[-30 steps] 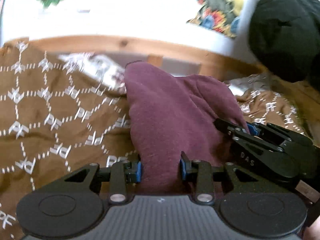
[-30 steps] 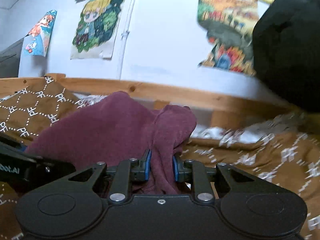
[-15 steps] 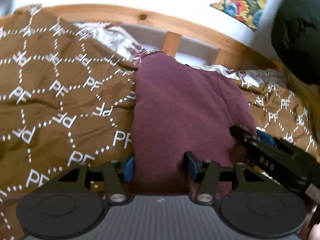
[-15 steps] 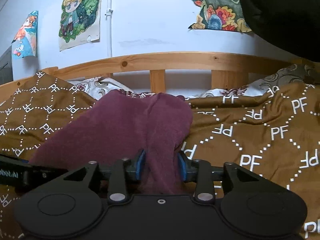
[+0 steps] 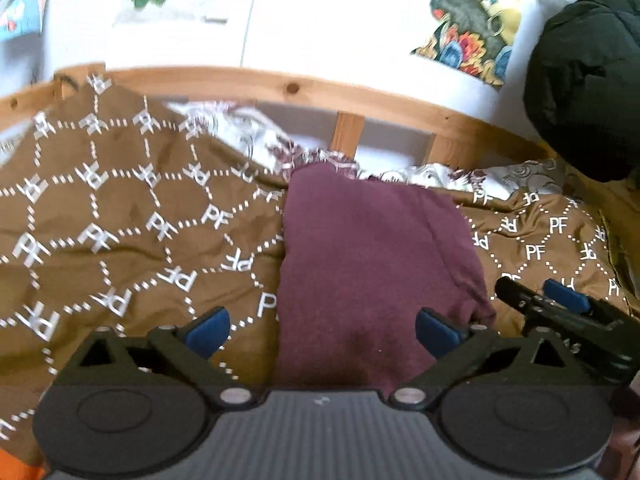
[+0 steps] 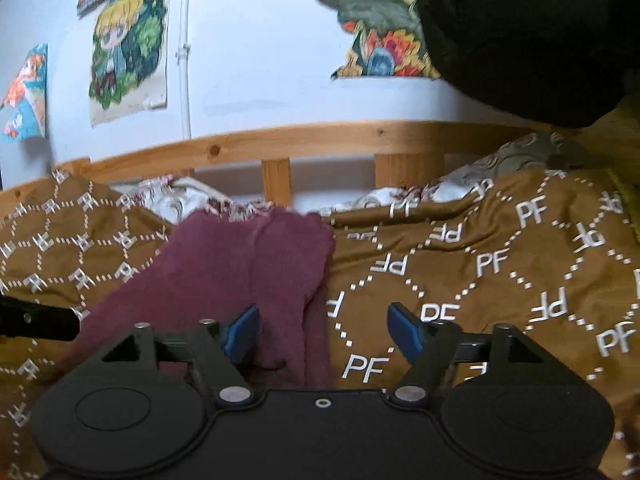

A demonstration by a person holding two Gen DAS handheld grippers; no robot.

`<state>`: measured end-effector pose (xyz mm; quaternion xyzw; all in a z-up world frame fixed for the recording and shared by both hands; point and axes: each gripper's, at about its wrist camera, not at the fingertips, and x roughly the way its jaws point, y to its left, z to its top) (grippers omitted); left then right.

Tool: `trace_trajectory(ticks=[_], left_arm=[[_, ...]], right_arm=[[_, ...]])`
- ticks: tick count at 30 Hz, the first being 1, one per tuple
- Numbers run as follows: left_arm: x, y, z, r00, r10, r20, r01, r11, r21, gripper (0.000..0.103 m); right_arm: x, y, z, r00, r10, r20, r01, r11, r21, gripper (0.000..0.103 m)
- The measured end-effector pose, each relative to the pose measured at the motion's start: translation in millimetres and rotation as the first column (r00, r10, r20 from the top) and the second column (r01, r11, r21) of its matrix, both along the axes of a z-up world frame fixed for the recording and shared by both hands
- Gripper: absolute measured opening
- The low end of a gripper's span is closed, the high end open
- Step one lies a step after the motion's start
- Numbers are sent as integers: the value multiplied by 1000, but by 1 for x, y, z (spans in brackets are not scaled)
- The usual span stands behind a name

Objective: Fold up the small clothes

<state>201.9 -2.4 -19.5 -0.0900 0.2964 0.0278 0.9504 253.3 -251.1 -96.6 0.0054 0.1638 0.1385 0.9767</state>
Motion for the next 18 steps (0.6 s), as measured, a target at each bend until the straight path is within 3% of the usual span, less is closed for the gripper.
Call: trace_trajectory(ticks=[9,18], left_arm=[[-58,1,36,997,-6,80,2,999,52,102],[-117,6,49,992,-10,126,-5,993,116,102]], right_arm=[[-63,-8,37,996,5,92,-12,997,80,102],[-130,-5,48,989,51,141,-64,994,90,102]])
